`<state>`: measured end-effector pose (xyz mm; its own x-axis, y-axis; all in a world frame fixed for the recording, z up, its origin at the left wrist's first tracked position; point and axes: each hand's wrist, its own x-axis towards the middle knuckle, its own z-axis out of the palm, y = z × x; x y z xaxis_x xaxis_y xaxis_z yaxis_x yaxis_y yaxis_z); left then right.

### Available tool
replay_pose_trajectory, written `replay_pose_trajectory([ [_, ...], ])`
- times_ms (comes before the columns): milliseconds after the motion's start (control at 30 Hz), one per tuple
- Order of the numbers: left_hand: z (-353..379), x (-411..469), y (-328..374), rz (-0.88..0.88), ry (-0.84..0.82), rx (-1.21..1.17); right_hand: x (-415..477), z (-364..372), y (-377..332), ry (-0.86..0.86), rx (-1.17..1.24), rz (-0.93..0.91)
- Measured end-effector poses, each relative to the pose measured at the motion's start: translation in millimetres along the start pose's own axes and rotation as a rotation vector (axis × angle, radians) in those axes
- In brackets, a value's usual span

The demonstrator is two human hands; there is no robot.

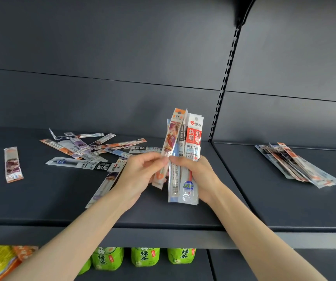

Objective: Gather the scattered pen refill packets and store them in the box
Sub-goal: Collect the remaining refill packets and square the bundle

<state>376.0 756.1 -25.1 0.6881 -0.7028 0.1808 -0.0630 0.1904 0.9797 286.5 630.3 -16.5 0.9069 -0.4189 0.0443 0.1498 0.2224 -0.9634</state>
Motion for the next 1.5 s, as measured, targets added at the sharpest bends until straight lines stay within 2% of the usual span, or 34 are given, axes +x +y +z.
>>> replay_pose_trajectory([
  [167,-5,3,5,0.037,0.368,-0.141,3,-5,-1,0.049,0.195,-0.031],
  [267,-8,5,6,-0.006,0.446,-0.218,3,-5,-2,0.044,0.23,-0.041],
  [333,-6,4,7,-0.03,0.4,-0.247,3,-5,-2,0.055,0.205,-0.047],
  [533,-1,-2,4,-0.013,0.109,-0.11,6,-7,0,0.057,0.12,-0.077],
  [667,2,-2,0,0.002,-0.009,0.158,4,-3,1,-0.027,0.126,-0.02],
  [733,4,-3,-1,0.015,-0.02,0.229,5,-3,1,-0.014,0.106,-0.023],
  [833,-3,-1,3,0.062,0.048,0.298,8,-5,-1,0.022,0.162,-0.057],
  [900,-17,6,10,0.081,0.091,0.384,14,-6,-3,0.058,0.107,-0.063],
  [1033,-57,37,22,0.119,0.061,0.691,35,-1,-6,0.09,-0.015,-0.063],
  [1233,-98,100,7,0.087,-0.13,1.162,75,9,-10,0.118,-0.278,-0.016],
  [1400,-108,135,2,0.13,-0.375,1.39,107,17,-10,0.126,-0.371,-0.033],
  [1500,-110,145,4,0.216,-0.46,1.438,126,18,-9,0.126,-0.457,-0.046],
])
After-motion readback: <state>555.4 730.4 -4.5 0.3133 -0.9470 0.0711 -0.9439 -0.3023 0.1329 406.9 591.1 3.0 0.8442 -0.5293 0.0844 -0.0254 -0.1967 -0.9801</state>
